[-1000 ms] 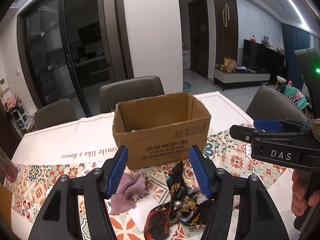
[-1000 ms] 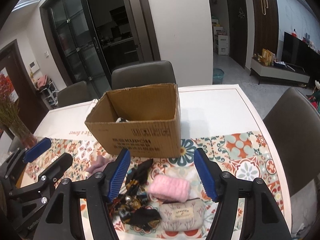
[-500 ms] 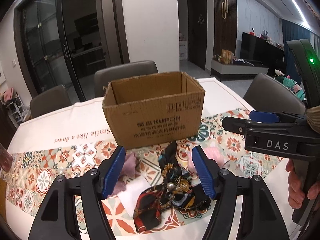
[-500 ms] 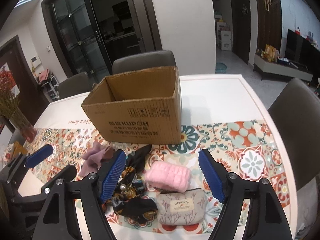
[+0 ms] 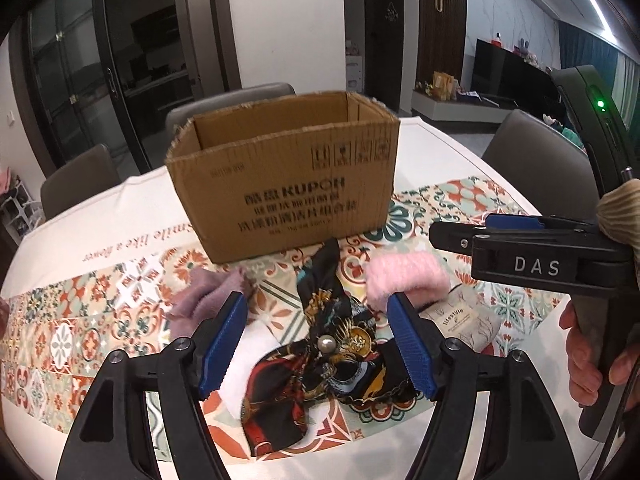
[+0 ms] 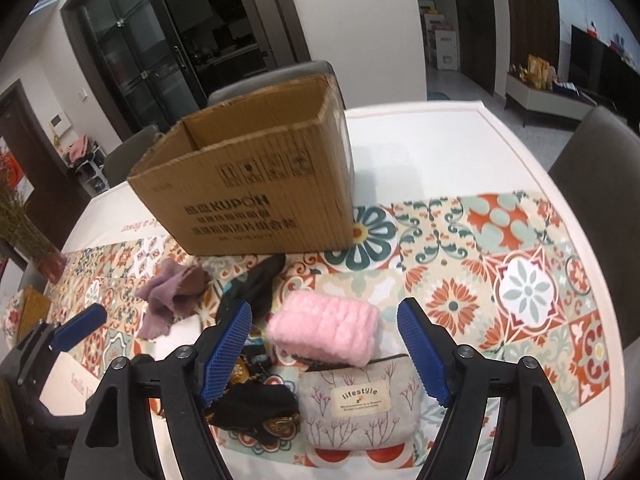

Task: Organize soft objects
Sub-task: 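Grasp the pearl-clasped black scarf with the left gripper while the right grasps the pink fluffy item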

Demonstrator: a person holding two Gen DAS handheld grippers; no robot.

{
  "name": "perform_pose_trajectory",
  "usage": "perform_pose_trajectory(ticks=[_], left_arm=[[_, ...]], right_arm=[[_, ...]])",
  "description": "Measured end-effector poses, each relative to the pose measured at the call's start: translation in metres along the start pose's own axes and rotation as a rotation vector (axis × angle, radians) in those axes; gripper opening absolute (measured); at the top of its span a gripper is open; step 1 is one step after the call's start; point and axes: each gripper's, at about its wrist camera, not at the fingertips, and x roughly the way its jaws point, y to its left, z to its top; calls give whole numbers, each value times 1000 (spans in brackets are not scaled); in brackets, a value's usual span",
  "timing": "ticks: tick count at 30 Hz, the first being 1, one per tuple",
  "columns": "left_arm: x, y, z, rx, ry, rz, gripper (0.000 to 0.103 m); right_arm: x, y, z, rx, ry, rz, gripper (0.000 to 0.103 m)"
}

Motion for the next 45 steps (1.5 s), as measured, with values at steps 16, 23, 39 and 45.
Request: perform_pose_trajectory(ticks=[16, 23, 39, 45], left_arm=[[61, 8, -20, -43, 123, -53, 80], [84, 11, -24, -43, 168, -55, 81], [114, 21, -40, -122, 240, -81, 67], [114, 22, -43, -139, 239, -72, 39]], right_arm=[[54, -13, -8, 74, 115, 36, 76], [75, -14, -10, 81, 164, 56, 76], [101, -3, -20, 48, 211, 29, 76], [97, 8, -27, 17, 186, 5, 62]])
